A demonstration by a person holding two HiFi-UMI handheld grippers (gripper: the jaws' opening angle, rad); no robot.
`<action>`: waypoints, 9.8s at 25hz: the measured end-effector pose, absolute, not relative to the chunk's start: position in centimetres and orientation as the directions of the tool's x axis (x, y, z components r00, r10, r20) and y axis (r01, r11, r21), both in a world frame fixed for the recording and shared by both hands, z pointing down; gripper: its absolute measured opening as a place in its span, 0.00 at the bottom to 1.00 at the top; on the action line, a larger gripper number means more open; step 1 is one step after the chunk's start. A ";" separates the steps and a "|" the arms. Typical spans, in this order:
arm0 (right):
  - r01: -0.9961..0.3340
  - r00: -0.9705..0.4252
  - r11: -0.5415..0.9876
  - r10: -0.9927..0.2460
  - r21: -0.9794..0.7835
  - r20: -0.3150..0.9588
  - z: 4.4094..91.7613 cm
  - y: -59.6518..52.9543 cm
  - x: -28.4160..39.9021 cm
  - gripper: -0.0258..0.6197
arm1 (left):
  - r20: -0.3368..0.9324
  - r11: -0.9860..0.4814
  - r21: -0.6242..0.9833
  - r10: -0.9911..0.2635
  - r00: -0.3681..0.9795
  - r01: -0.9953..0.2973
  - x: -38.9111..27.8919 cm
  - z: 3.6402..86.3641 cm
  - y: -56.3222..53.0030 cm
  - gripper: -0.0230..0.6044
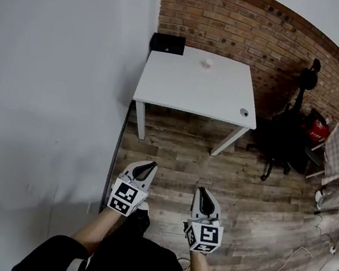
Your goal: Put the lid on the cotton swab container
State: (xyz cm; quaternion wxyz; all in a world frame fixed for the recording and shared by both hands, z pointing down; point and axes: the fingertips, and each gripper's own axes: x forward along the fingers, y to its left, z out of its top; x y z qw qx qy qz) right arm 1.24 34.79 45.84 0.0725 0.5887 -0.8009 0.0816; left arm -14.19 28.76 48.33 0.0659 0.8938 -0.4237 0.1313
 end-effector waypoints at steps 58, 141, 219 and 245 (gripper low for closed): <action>-0.944 -0.329 0.320 -0.911 -0.075 0.249 48.6 4.4 -0.3 0.08 | 0.338 -0.630 0.040 -0.722 0.604 -0.775 -14.7 51.5 -0.5 0.08; -0.935 -0.349 0.344 -0.846 -0.087 0.402 56.3 -42.2 7.4 0.24 | 0.435 -0.814 0.112 -0.476 0.764 -0.570 -1.6 56.9 -45.3 0.08; -0.894 -0.360 0.449 -0.724 0.005 0.588 72.9 -55.4 8.7 0.43 | 0.506 -0.892 -0.008 -0.393 0.768 -0.451 2.1 60.3 -54.9 0.12; -0.863 -0.403 0.505 -0.667 -0.018 0.627 74.1 -54.7 8.9 0.40 | 0.734 -0.967 -0.152 0.028 0.679 0.205 8.1 64.6 -54.8 0.50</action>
